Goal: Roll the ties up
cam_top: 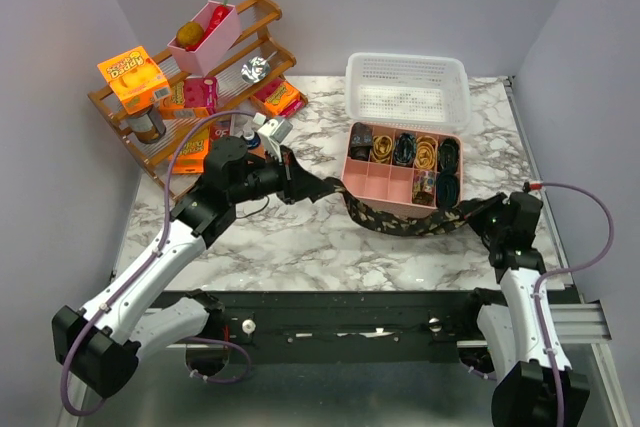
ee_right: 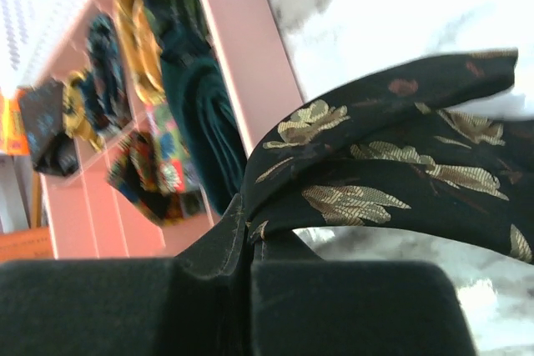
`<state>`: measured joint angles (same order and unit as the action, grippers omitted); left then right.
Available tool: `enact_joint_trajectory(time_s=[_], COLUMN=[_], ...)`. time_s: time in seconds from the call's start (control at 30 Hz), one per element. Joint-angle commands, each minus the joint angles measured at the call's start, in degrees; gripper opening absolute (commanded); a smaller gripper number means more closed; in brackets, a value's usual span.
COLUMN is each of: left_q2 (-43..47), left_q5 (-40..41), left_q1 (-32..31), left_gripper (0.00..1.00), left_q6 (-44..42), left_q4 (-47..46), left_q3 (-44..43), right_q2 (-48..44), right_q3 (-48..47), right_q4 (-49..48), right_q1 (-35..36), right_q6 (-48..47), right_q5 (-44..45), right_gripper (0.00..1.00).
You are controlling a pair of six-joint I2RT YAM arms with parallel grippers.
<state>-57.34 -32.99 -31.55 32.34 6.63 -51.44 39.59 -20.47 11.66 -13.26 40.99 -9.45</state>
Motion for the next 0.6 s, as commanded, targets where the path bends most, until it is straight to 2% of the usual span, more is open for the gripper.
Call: enact_joint_trajectory(time_s=[0.0, 0.13, 0.37, 0.57], left_q2=[2.85, 2.59, 1.62, -0.93], left_q5=[1.09, 1.35, 1.88, 2.06], left_q1=[0.7, 0.96, 1.23, 1.49], left_gripper=[0.0, 0.0, 0.0, 0.0], left_q6=[-1.84, -1.84, -2.01, -1.93], left_q4=[2.16, 1.98, 1.72, 0.4], left_q3=[-0.24, -0.85, -1.47, -1.73], right_q2=[-0.22, -0.22, 0.39, 5.56], right_q3=[6.22, 9.21, 9.22, 8.87], right_q4=[2.24, 1.79, 2.14, -4.71], right_q1=[-0.28, -0.28, -0.28, -0.28], right_q6=[1.72, 2.25, 0.76, 1.9], right_q5=[-7.66, -9.18, -9.8, -8.92], right_gripper=[0.01, 0.01, 0.01, 0.01])
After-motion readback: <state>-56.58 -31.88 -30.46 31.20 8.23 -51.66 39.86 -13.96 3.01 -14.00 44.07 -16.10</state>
